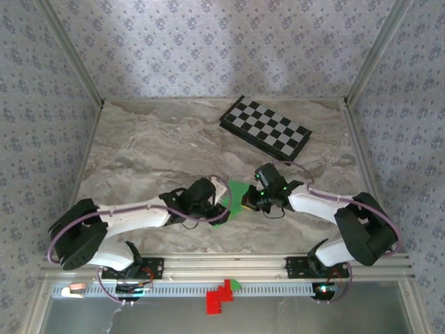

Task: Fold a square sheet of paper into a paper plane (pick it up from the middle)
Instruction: Fold the wing for the fifth time at the center of the table.

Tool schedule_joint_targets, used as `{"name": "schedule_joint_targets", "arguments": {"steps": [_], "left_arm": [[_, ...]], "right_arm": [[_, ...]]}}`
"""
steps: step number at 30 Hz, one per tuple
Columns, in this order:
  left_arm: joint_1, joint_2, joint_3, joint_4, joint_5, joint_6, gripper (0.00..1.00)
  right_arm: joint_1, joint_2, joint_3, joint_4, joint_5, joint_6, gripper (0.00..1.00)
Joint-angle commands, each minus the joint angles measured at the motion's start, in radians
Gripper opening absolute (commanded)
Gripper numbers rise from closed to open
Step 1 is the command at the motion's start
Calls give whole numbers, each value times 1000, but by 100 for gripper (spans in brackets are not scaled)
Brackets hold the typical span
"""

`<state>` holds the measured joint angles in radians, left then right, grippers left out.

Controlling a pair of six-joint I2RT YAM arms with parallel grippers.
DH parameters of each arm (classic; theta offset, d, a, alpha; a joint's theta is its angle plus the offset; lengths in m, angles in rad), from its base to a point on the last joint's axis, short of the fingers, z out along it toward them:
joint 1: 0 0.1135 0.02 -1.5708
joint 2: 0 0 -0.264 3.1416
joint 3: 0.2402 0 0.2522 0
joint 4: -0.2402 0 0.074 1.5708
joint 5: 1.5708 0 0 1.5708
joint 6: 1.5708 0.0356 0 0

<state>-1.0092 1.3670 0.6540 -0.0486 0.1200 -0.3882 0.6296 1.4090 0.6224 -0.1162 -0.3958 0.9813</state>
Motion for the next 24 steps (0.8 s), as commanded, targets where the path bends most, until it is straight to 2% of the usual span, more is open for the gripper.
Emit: {"name": "schedule_joint_targets", "arguments": {"steps": [1,5,11,17,24], "left_arm": [[-45,-12,-17,13,-148,106,45],[-113,21,8,7,-235,158,51],[-167,101,62,-17,-333,205,56],[-188,155,90,-20,-425,226,59],[-197,228,128,-28,-466,241,60]], "right_arm": [[-13,-22,-18,21,-32,64,0],[-22,-29,-21,41,-52,94,0],[-34,-33,-28,61,-70,120,0],[-40,-39,-46,84,-78,135,0],[-42,-39,-59,107,-87,148,0]]}}
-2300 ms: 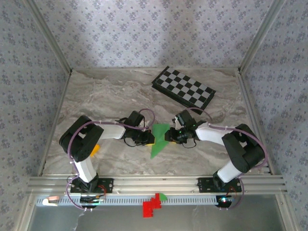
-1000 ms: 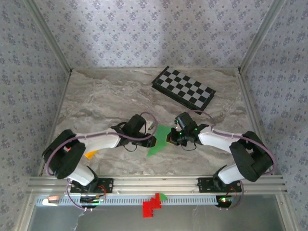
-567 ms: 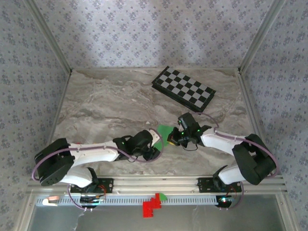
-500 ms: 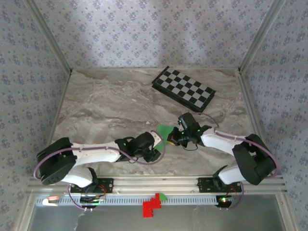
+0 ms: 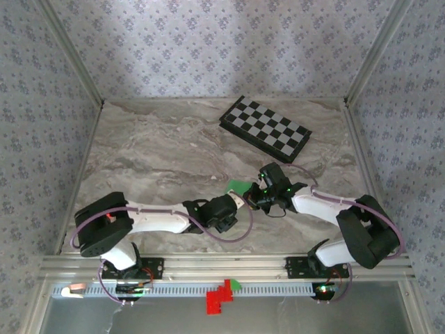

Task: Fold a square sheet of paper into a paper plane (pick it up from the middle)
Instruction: Fold the wing for the fifth time at the center of the table.

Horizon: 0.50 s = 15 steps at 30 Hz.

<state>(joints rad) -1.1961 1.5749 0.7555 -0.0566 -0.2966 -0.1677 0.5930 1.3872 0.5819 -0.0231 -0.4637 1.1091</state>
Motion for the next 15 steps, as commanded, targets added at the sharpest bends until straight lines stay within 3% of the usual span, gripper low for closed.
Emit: {"name": "schedule_joint_targets", "arguments": {"steps": [1,7,15], "left_arm": [[-9,27,29,-20,-54,20,60],[-14,50,40,-25,-68,20,55],[-14,62,53,-31,-58,22,41]], "right_arm": [[-5,-16,-20,15,-21,20,0],[-9,-16,-30,23,-25,21,0],[-16,-15,-43,34,-29,23,0]]}}
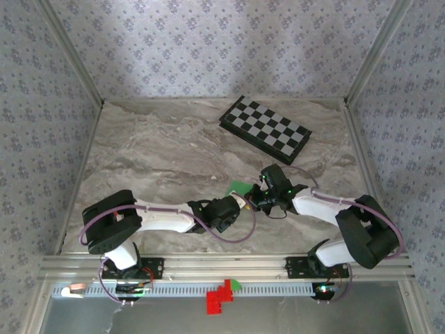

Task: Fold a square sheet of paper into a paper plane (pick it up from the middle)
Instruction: Fold the wing for the fifth time at the center of the table.

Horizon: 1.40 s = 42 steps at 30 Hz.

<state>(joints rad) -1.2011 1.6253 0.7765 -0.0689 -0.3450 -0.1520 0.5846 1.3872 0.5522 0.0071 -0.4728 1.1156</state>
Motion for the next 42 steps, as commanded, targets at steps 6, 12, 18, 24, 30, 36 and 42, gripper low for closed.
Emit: {"name": "schedule_joint_targets", "arguments": {"steps": [6,12,18,24,30,36,42], "left_arm": [[-9,17,35,-23,-1,8,31],[-9,16,34,-20,27,8,24],[-9,24,33,-14,55,4,18],[-6,29,31,-6,70,-14,8],[38,-6,8,25,189,-70,3],[107,-40,-26,71,369,-161,0],[137,-27,-37,117,501,-245,0]], "right_arm": [[-9,-9,-14,11,-22,15,0],[-14,-9,-17,11,-23,14,0],[-22,-6,-21,20,-26,12,0],[-32,-12,-20,30,-40,8,7],[-71,-58,-30,8,-60,-14,21],[-150,-149,-23,-75,-76,-82,31],[-216,-186,43,-243,-59,-232,32]]}}
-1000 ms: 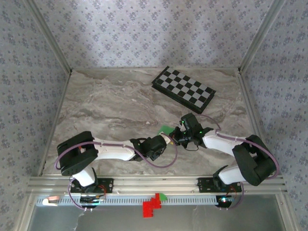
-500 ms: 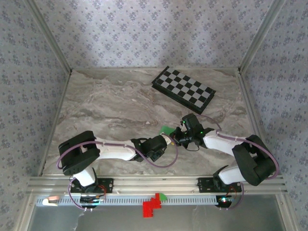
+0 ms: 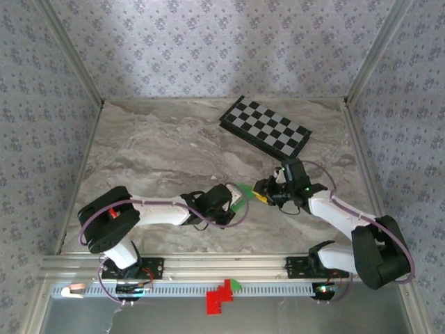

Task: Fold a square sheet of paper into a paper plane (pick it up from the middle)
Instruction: Fold the wing for the fifth time at the center of the table.

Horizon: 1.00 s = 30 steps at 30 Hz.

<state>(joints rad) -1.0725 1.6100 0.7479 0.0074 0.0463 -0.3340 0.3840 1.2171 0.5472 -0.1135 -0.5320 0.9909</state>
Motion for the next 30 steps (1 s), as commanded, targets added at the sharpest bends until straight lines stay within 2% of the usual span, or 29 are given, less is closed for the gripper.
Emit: {"name": "schedule_joint_targets", "arguments": {"steps": [1,9,19,30], "left_arm": [[14,-9,-9,47,130,-79,0],[45,1,-35,122,231,-189,0],[68,19,-74,201,276,-253,0],[109,31,-145,345,379,-343,0]], "right_arm": [[-20,-15,62,-144,1,-137,33],[-33,39,109,-214,-12,-289,33],[6,56,124,-237,4,-393,35],[42,84,128,-223,9,-403,35]]}}
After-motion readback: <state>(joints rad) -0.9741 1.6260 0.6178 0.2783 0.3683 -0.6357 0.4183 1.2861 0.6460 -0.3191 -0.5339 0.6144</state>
